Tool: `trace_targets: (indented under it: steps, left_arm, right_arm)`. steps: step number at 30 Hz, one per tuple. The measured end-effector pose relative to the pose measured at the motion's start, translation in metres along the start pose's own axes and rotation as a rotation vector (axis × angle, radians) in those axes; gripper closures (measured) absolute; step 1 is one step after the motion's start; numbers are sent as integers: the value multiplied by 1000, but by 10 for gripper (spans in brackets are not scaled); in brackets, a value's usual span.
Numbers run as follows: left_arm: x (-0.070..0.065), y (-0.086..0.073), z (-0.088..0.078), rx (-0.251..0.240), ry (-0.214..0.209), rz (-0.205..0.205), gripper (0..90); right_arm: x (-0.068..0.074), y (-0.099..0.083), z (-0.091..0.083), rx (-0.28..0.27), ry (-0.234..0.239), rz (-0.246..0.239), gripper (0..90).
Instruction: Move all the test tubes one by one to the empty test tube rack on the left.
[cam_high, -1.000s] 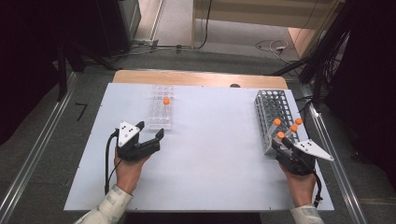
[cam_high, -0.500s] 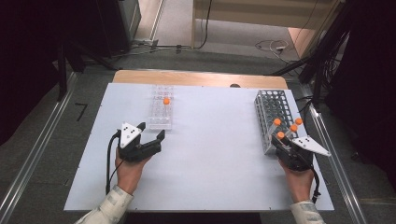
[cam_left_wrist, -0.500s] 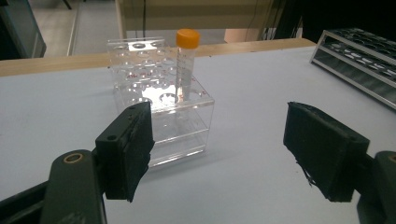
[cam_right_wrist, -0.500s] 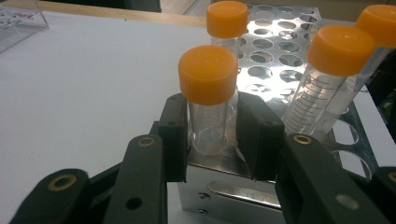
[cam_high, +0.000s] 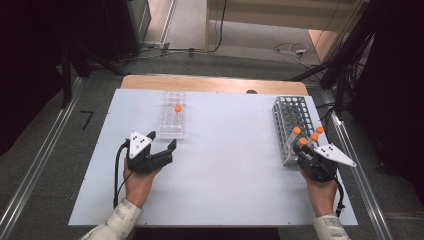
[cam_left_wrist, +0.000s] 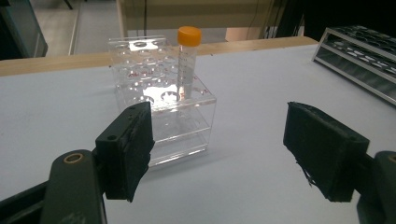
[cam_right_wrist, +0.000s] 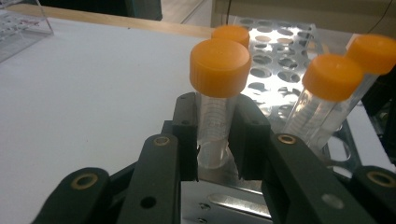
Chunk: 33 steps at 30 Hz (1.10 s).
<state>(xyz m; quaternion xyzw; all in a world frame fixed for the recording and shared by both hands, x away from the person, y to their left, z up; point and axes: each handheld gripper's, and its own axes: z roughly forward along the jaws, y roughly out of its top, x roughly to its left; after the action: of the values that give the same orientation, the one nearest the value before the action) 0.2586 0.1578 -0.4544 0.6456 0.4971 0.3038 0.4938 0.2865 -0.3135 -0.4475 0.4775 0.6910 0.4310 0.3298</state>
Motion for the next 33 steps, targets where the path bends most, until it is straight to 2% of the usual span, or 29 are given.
trace_targets:
  steps: [2, 9, 14, 24, 33]
  left_arm:
    - [0, 0, 0, 0, -1, 0, 238]
    - [-1, 0, 0, -4, 0, -1, 238]
    - [-2, 0, 0, -7, 0, 7, 238]
    - [-3, 1, -1, -15, -3, 6, 240]
    - [-6, 2, -2, -19, -14, 15, 241]
  right_arm:
    - [0, 2, -2, -5, -1, 1, 717]
    - [5, 19, -21, -83, -20, -22, 718]
    - [15, 31, -35, -139, 9, -50, 720]
    - [43, 36, -34, -129, 106, -85, 721]
    - [71, 38, -19, -100, 190, -110, 721]
